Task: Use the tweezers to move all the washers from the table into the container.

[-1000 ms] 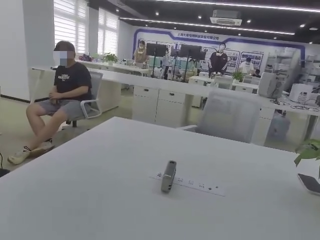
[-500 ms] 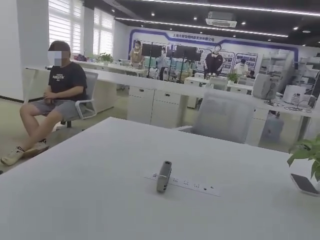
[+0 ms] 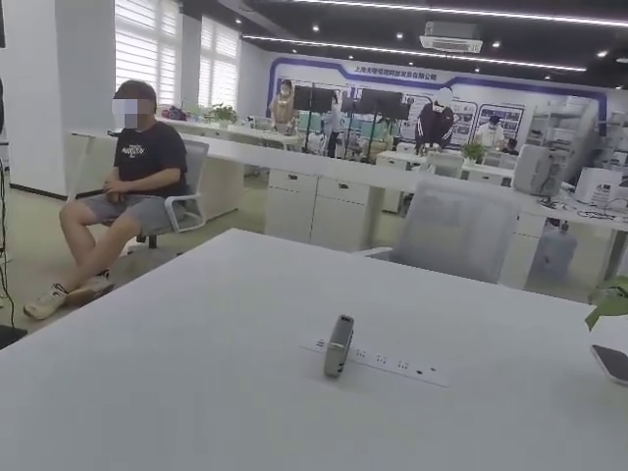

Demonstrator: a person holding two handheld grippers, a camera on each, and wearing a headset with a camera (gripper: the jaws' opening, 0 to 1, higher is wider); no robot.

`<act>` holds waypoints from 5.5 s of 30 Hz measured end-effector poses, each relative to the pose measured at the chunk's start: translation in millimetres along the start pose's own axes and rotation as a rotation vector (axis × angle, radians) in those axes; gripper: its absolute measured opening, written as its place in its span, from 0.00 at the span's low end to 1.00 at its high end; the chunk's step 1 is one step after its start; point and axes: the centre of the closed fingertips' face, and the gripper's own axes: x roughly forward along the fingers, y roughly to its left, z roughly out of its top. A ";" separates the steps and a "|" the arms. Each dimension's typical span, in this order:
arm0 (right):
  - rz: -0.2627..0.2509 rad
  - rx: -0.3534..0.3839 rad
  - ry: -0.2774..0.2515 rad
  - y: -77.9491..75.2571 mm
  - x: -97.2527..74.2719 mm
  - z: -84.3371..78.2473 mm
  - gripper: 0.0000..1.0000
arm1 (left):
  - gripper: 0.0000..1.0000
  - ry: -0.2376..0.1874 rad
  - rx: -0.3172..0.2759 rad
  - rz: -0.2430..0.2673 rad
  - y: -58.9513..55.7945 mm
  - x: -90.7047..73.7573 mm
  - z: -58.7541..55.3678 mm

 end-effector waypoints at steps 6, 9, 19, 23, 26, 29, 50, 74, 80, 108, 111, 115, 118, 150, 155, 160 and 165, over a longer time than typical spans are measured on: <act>-0.015 0.026 -0.022 -2.1 -1.4 3.4 0.03 | 0.77 0.017 0.011 -0.004 -0.5 0.5 -2.6; -0.015 0.037 -0.033 -1.1 -3.8 8.8 0.03 | 0.77 0.021 0.013 -0.003 -0.2 0.4 -3.1; -0.025 0.016 -0.082 -0.4 -24.6 47.6 0.03 | 0.76 0.023 0.012 0.004 0.8 0.0 -4.0; -0.029 0.008 -0.130 -0.9 -34.4 73.5 0.03 | 0.76 0.023 0.013 0.004 0.6 0.0 -4.3; -0.032 -0.005 -0.126 -1.1 -34.4 79.4 0.03 | 0.76 0.023 0.014 0.004 0.4 0.0 -4.1; -0.015 0.019 -0.121 2.9 -27.8 71.8 0.03 | 0.76 0.023 0.013 0.006 0.8 -0.1 -4.2; 0.065 0.041 -0.021 18.1 23.9 26.9 0.03 | 0.75 0.042 0.014 -0.001 -0.3 1.0 -7.4; 0.052 -0.042 -0.025 21.8 26.0 21.6 0.04 | 0.75 0.056 0.024 -0.011 -3.1 0.8 -10.2; 0.059 -0.056 -0.009 24.9 29.2 17.1 0.04 | 0.75 0.056 0.025 -0.009 -2.5 0.6 -10.5; 0.075 0.011 -0.154 -5.2 -2.1 87.7 0.03 | 0.76 0.026 0.015 0.003 0.4 -0.2 -5.5; 0.069 0.025 -0.164 -10.7 -3.7 93.4 0.03 | 0.76 0.026 0.014 0.002 0.2 -0.2 -5.4; 0.037 0.027 -0.144 -27.9 -0.6 94.0 0.03 | 0.76 0.023 0.013 0.002 0.4 -0.2 -4.6; 0.007 0.061 -0.110 -40.0 4.4 88.1 0.03 | 0.76 0.022 0.015 0.001 -0.1 -0.1 -4.2; -0.091 0.035 0.001 -79.9 37.4 53.1 0.03 | 0.75 0.045 0.019 -0.011 -2.2 0.7 -8.1; -0.097 0.037 -0.023 -76.6 31.6 57.4 0.03 | 0.75 0.046 0.018 -0.013 -2.4 0.7 -8.5; -0.106 0.059 -0.083 -73.0 22.1 70.7 0.03 | 0.75 0.049 0.020 -0.015 -2.7 0.9 -9.3; -0.085 0.063 -0.151 -56.8 10.8 89.8 0.03 | 0.76 0.037 0.014 -0.016 -3.0 0.6 -7.7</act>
